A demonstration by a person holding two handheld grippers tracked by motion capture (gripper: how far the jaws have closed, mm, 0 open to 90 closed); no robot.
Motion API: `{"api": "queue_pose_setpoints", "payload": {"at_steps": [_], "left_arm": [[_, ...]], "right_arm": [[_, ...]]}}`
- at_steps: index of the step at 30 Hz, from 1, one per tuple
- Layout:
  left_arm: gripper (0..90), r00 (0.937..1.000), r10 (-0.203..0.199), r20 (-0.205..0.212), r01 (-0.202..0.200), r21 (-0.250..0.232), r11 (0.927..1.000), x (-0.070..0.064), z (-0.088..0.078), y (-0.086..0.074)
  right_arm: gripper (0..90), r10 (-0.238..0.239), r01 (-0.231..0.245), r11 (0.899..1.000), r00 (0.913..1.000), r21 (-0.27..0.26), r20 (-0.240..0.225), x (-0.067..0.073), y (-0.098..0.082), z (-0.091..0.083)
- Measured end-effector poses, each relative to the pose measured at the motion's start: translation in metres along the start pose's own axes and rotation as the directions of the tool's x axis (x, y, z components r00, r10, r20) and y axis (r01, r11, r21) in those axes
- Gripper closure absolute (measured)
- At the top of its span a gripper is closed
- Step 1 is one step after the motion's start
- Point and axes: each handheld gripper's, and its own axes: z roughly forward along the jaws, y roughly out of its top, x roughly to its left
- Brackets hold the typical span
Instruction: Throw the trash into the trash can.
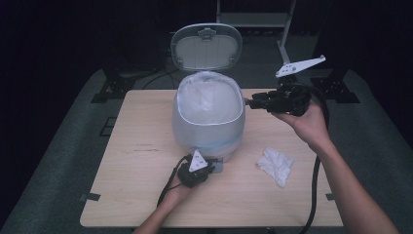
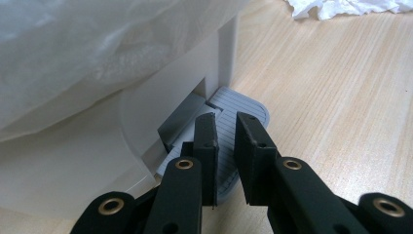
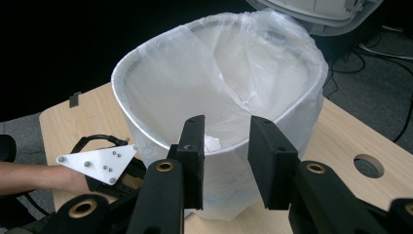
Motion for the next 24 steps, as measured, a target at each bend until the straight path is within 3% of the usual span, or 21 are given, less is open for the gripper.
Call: {"api": "queue_pose_setpoints", "payload": {"at_steps": [24], "left_arm": [[79.4,1.0000,0.000,-0.002,0.000,0.002,1.0000,0.000,0.000,0.000]], "right_arm": [[63.0,0.031,-0.031,1.000,0.9992,-0.002,0.024,-0.009,-0.031,-0.012]]}}
